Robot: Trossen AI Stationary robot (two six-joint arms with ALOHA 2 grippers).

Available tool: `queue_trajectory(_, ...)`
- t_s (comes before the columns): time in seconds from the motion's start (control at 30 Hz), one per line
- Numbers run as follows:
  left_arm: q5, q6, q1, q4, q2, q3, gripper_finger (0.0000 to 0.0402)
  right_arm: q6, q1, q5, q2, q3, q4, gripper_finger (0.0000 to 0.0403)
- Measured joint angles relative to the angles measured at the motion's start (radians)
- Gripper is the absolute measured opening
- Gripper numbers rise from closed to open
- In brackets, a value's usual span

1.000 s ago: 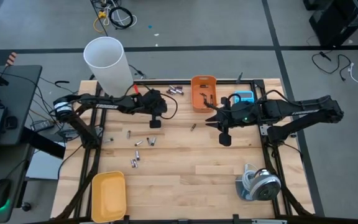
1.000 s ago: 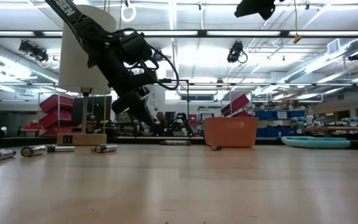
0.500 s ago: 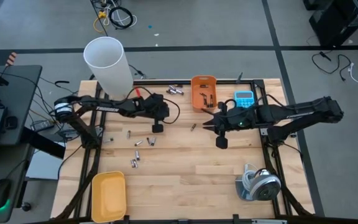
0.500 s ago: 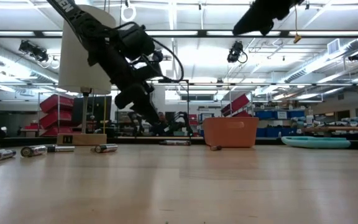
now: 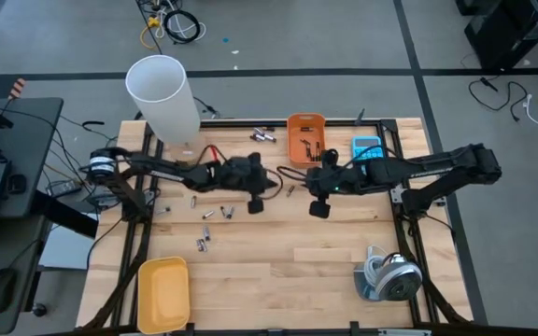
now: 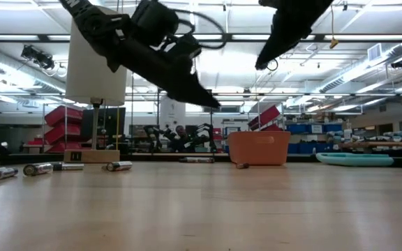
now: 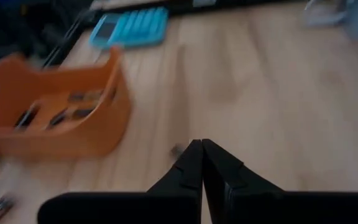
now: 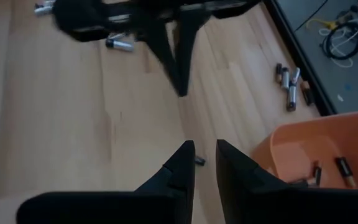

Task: Sort batteries
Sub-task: Put the black battery into the orange bin

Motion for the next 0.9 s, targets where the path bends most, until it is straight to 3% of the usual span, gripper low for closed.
queue_trajectory(0.23, -0.188, -0.077, -0.061, 0.177, 0.089, 0.001, 0.0014, 0.075, 0.031, 0.0, -0.069, 0.0, -0.085, 0.0052)
queue_trajectory(0.4, -0.197, -0.146, -0.067, 0.254, 0.143, 0.001, 0.0015, 0.118, 0.067, 0.003, -0.149, 0.001, -0.128, 0.0052)
queue_trajectory(0.6, -0.198, -0.198, -0.079, 0.349, 0.226, 0.001, 0.0019, 0.131, 0.101, 0.078, -0.223, 0.001, -0.143, 0.0052)
queue_trajectory(0.9, -0.247, -0.228, -0.08, 0.516, 0.383, 0.031, 0.0078, 0.123, 0.104, 0.084, -0.223, 0.001, -0.139, 0.0052)
